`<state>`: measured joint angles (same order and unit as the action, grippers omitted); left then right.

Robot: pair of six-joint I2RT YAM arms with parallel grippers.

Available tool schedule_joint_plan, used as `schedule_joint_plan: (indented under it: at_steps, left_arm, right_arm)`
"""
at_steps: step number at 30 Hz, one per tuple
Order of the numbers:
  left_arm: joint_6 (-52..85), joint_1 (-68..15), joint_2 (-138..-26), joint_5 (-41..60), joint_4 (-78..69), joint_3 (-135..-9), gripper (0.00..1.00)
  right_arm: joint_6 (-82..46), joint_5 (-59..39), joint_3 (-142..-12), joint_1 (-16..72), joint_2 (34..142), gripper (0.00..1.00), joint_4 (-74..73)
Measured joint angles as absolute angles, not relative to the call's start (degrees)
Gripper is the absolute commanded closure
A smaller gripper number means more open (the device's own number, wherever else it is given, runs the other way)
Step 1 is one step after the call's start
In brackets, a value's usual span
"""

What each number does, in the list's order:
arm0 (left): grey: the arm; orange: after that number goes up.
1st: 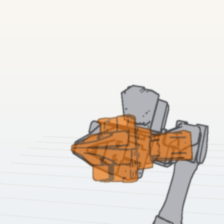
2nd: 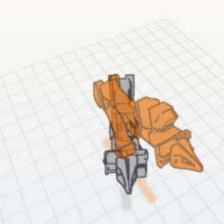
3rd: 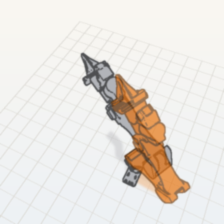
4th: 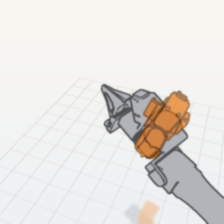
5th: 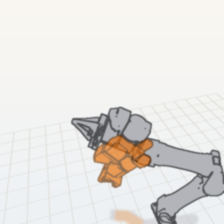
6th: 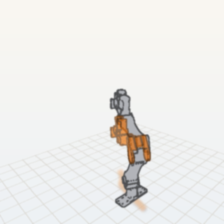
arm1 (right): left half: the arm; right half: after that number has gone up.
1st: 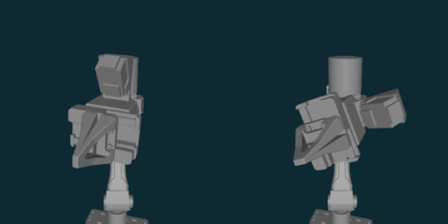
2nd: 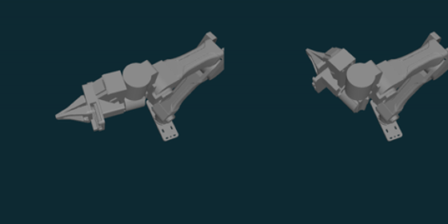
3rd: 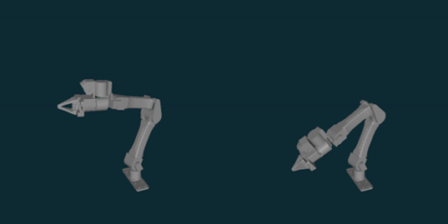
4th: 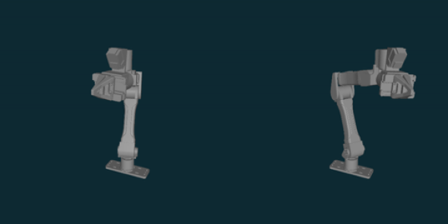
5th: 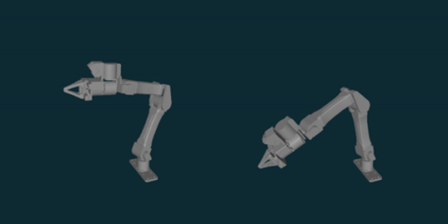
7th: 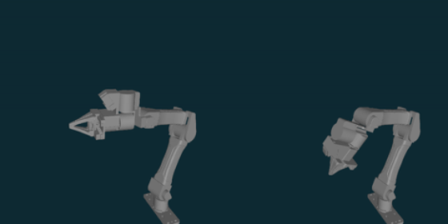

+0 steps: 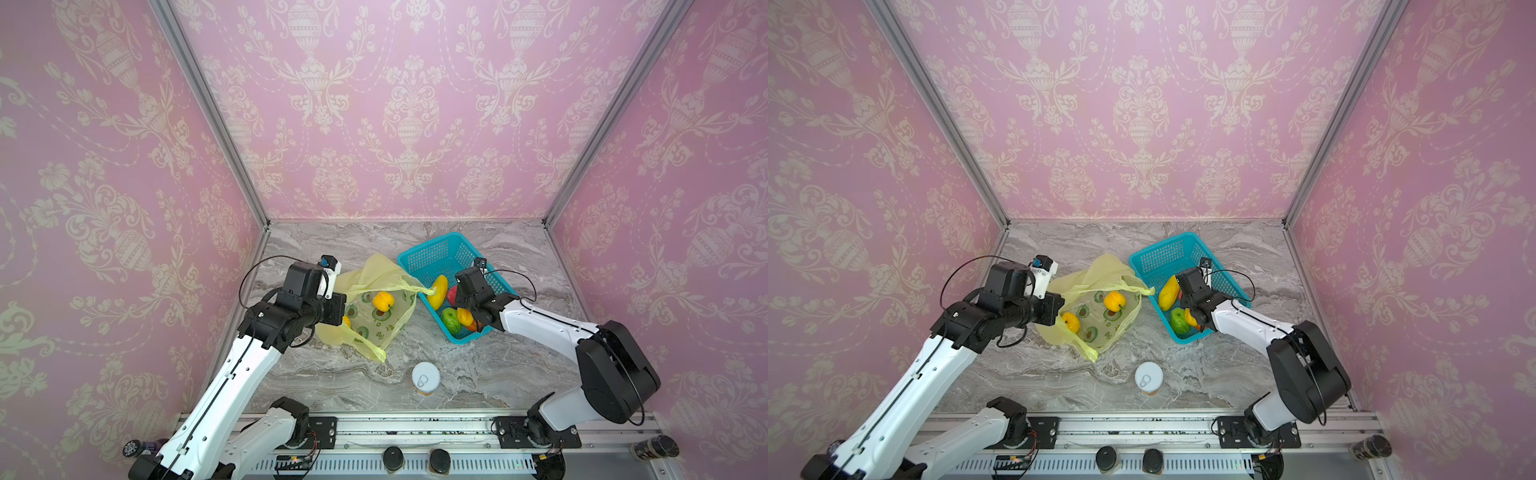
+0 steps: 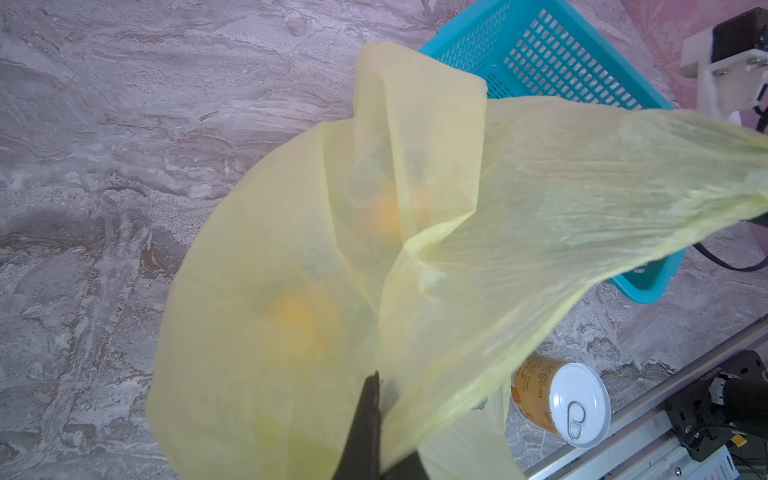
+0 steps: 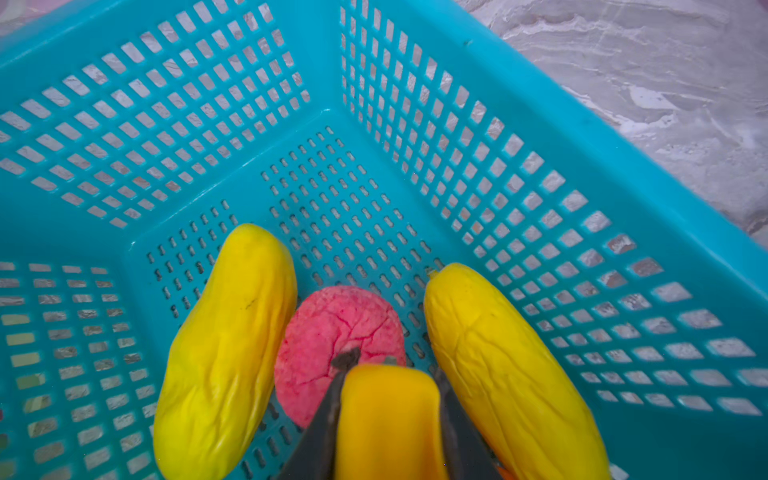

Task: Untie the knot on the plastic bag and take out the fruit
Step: 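Lower the fruit into the teal basket and open the right gripper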

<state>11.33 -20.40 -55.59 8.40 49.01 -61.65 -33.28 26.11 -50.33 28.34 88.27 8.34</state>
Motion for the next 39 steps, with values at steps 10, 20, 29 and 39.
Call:
schedule_joint_plan:
  at_steps: [10, 20, 29, 39]
  left_arm:
    - [11.3, -20.4, -55.6, 8.4, 49.0, -61.6, 1.0]
    - [11.3, -20.0, -55.7, 8.4, 49.0, -61.6, 1.0]
    - [11.3, -19.9, -56.0, 8.4, 49.0, -61.6, 1.0]
    - [11.4, -19.6, -56.0, 8.4, 49.0, -61.6, 1.0]
  right_arm:
    - [-36.3, 25.2, -54.8, 25.1, 95.9, 0.78, 8.4]
    - [-37.5, 22.3, -52.7, 25.1, 94.7, 0.19, 6.6]
    - [-36.6, 22.5, -45.2, 27.0, 74.6, 0.12, 6.1]
    - [-26.6, 26.0, -38.3, 43.8, 50.1, 0.4, 1.3]
